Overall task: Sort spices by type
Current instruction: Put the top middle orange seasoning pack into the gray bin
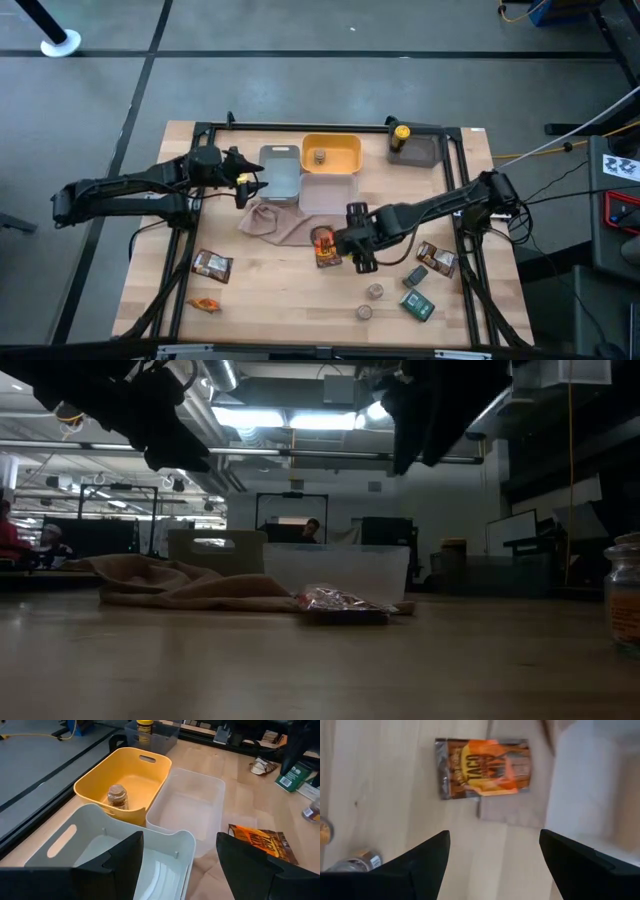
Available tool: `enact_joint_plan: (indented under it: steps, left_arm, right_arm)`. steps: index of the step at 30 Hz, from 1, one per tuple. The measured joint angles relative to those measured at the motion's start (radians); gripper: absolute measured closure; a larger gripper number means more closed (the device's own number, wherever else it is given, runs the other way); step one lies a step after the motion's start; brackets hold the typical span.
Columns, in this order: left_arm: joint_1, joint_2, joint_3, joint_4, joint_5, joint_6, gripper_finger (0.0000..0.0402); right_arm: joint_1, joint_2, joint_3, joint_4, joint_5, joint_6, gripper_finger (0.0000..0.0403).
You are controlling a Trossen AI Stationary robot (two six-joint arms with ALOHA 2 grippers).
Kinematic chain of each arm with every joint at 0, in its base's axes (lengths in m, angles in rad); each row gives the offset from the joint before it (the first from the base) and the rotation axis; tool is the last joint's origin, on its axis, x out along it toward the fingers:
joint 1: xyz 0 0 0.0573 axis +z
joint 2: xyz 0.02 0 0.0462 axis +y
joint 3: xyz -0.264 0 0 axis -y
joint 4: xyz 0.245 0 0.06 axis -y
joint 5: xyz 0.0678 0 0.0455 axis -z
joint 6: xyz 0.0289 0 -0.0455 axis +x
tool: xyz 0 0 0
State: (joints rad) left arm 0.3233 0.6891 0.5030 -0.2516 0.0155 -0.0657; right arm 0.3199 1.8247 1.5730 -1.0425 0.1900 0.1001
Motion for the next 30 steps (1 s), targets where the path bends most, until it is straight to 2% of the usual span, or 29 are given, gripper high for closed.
enact_joint_plan:
  steps: [10,18,22,30]
  left_arm:
    - [-0.05,0.0,0.0,0.003,0.0,0.041,0.0167]
    - [-0.091,0.0,0.0,0.009,0.0,0.016,0.0167]
    - [-0.127,0.0,0.0,0.016,0.0,0.01,0.0167]
    - [-0.237,0.0,0.0,0.136,0.0,0.009,0.0167]
  right_arm:
    - [0.093,0.087,0.0,0.006,-0.03,0.033,0.0095]
    - [0.178,0.093,0.0,0.009,0.103,0.027,0.0095]
    - [0.211,0.093,0.0,0.009,0.129,0.027,0.0095]
    - [0.246,0.093,0.0,0.076,0.213,0.026,0.0095]
